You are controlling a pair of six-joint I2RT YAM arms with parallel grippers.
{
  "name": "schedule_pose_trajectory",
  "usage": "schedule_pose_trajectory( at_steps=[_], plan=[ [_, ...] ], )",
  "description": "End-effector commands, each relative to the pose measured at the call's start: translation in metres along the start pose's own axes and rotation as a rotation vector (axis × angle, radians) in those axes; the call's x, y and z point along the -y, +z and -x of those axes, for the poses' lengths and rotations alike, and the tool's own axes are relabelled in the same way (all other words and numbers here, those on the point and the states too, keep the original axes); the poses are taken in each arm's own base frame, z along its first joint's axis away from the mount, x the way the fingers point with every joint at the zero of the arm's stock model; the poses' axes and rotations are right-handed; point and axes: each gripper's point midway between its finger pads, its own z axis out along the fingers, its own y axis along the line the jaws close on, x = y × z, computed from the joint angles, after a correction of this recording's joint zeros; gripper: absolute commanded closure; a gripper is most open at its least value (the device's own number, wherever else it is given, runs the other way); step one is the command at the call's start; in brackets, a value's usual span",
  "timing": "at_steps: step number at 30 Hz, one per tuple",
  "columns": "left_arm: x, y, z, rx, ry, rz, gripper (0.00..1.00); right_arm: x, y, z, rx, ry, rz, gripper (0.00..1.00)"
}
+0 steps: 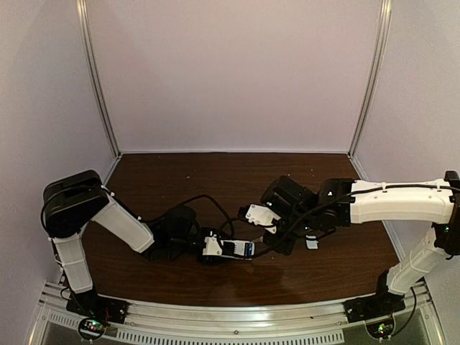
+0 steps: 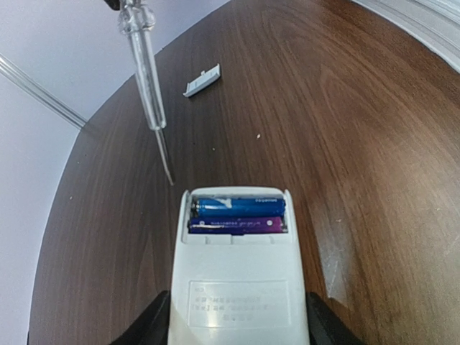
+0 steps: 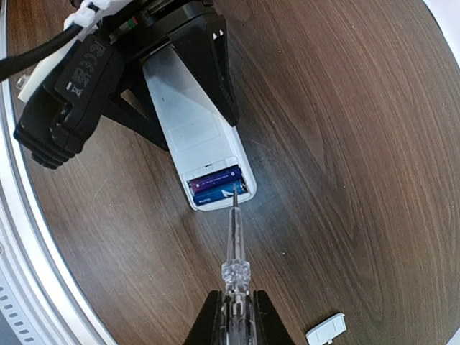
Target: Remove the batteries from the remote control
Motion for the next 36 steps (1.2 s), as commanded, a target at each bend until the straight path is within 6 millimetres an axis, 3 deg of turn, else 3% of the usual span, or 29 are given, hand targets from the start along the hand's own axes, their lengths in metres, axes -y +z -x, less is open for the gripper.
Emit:
schedule_pose_trajectory(
  at_steps=[1, 25, 36],
  plan=[
    [-0.001, 0.003, 0.004, 0.008, 0.011, -0.012, 1.00, 0.001, 0.004, -0.004, -0.010, 0.016, -0.021, 1.00],
    [-0.009, -0.001, 0.008, 0.010, -0.002, 0.025, 1.00, 0.000, 0.001, -0.001, -0.009, 0.012, -0.028, 1.00],
    [-0.007, -0.001, 0.008, 0.010, 0.007, 0.018, 1.00, -0.001, 0.011, -0.001, -0.023, 0.009, -0.035, 1.00]
  ],
)
